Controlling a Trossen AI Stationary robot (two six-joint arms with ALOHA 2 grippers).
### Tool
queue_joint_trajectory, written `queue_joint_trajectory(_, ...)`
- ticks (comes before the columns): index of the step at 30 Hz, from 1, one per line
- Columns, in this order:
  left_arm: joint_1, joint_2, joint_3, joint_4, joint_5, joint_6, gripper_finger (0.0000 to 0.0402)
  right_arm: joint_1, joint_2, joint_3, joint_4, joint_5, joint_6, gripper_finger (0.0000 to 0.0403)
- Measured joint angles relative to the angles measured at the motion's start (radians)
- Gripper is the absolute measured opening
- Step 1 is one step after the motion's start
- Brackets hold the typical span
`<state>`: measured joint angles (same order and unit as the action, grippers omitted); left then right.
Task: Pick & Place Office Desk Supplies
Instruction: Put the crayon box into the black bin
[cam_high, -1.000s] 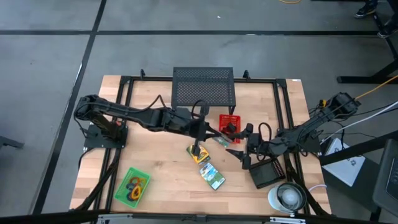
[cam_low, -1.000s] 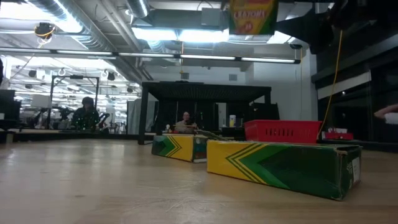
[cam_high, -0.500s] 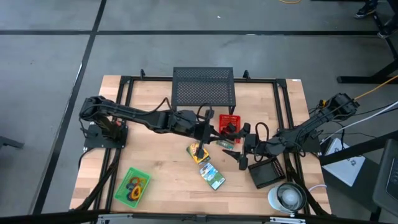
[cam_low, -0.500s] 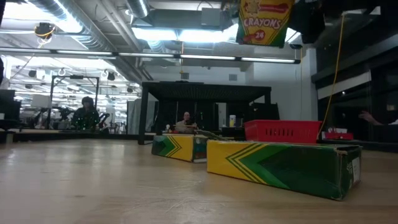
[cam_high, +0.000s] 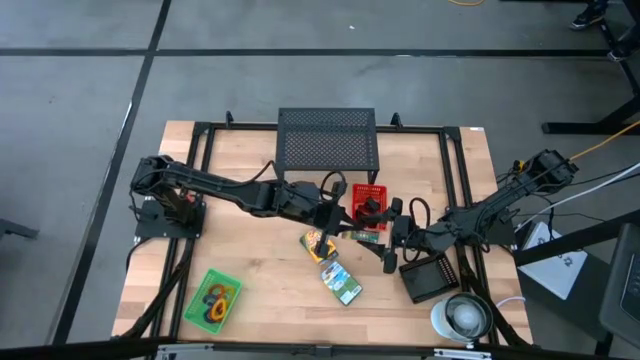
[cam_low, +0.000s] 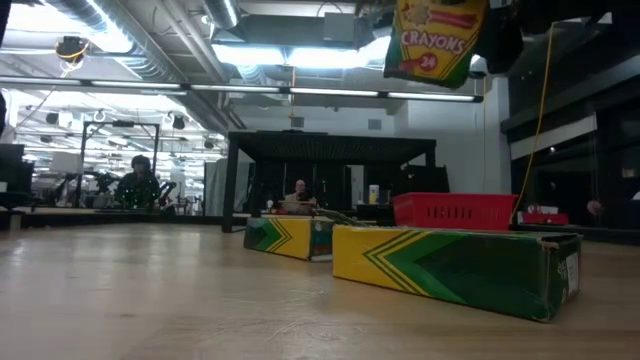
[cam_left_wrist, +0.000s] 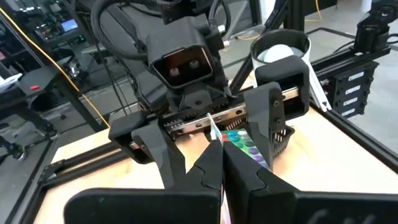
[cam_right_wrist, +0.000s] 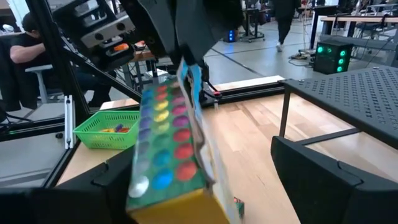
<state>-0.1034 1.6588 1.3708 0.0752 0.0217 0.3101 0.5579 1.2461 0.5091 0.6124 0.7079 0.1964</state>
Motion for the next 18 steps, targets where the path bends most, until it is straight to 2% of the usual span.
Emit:
queue_joint_trajectory(4, 0.008, 0.000, 0.000, -0.024, 0.000, 0.000, 0.0002, 0.000, 0.000, 0.000, 0.000, -0.014, -0.003, 0.0311)
queue_joint_trajectory(7, 0.008, 0.001, 0.000, -0.016, -0.003, 0.015, 0.0001, 0.000, 0.000, 0.000, 0.000, -0.016, -0.003, 0.0293)
queue_joint_trajectory(18, 0.008, -0.008, 0.000, -0.007, 0.019, 0.015, 0.0003, 0.000, 0.000, 0.000, 0.000, -0.023, -0.004, 0.0172)
